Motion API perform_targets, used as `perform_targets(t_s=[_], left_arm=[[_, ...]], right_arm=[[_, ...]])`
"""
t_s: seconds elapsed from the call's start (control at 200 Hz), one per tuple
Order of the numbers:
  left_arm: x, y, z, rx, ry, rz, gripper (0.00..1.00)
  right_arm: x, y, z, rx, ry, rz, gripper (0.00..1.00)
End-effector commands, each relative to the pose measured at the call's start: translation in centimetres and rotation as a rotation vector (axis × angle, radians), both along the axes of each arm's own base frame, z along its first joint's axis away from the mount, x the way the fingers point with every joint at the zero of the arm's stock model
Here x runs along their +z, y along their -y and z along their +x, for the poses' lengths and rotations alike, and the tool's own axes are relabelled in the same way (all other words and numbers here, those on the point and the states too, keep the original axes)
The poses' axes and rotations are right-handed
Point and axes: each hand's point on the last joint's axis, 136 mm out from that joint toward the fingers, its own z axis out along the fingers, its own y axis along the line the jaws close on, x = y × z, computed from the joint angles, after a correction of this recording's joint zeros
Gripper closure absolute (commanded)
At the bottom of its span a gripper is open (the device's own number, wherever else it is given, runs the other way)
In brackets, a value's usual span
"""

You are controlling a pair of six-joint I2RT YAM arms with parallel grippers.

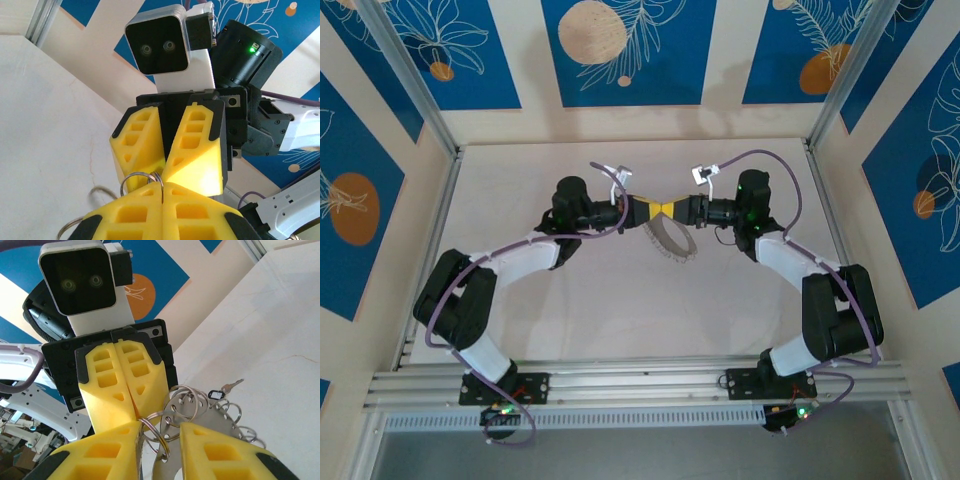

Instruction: Put the keys on the keyring

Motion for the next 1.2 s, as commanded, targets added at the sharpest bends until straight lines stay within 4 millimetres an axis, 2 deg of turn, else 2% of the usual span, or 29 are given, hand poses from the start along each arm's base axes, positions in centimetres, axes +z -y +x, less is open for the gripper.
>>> perform_targets(t_s=[0.0, 0.195, 0.64, 0.93, 1.0, 1.195], left_arm=[[1.2, 0.7, -1.1, -0.042, 0.064, -0.031, 1.0], [1.0, 0.7, -1.0, -0.043, 0.058, -0.028, 1.0], [1.5, 0.7, -1.0, -0.043, 0.067, -0.035, 1.0], [1.5, 0.8, -1.0, -0.053, 0.058, -0.036, 1.0], [1.5, 0.8, -1.1, -0.055, 0.059, -0.038, 1.0], [1.5, 0.9, -1.1, -0.06, 0.052, -0.039, 1.0]], right_arm=[[1.0, 0.6, -0.2, -0.022, 0.032, 0.013, 0.7], [1.2, 0.6, -0.3, -0.018, 0.032, 0.02, 0.68], [0.1, 0.5, -0.6, -0.012, 0.006, 0.014, 0.74], [0.3, 0.3, -0.7, -0.006, 0.013, 0.022, 0.91], [0.5, 0.2, -0.8, 0.001, 0.017, 0.025, 0.9], [0.7, 0.0, -0.7, 0.003, 0.023, 0.03, 0.81]])
